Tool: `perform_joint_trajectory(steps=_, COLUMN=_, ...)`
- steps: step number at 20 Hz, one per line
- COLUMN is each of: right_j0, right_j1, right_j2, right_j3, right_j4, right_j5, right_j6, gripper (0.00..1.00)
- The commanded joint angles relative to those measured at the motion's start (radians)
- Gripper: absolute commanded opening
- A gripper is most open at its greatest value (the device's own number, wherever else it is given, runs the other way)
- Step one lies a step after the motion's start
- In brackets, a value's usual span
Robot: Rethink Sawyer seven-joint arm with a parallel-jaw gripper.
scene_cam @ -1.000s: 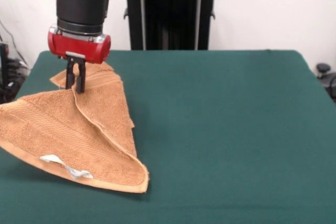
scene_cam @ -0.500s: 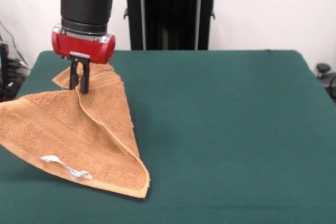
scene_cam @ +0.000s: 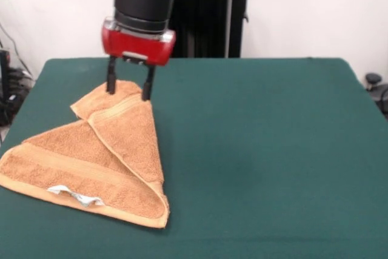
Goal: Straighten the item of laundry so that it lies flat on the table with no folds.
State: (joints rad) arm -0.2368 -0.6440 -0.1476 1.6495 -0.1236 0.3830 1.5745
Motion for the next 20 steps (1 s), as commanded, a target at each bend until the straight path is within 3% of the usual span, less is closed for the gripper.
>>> perform_joint_trajectory(steps=1, right_j0=0.106, right_j1=0.029, right_j2=-0.062, right_j3=-0.091, right_j4=0.091, right_j5=0.197, right_j6=0.304, gripper=1.0)
perform_joint_trajectory(steps=5, right_j0=0.111, right_j1=0.051, right_j2=-0.069, right_j3=-0.102, right_j4=0.119, right_j5=0.178, right_j6=0.305, gripper=1.0)
perform_joint_trajectory(steps=11, right_j0=0.029, right_j1=0.085, right_j2=-0.008, right_j3=-0.056, right_j4=0.139, right_j5=0.063, right_j6=0.234, gripper=1.0)
perform_joint_trajectory(steps=20, right_j0=-0.212, right_j1=0.153, right_j2=0.188, right_j3=0.009, right_j4=0.057, right_j5=-0.129, right_j6=0.052, gripper=1.0)
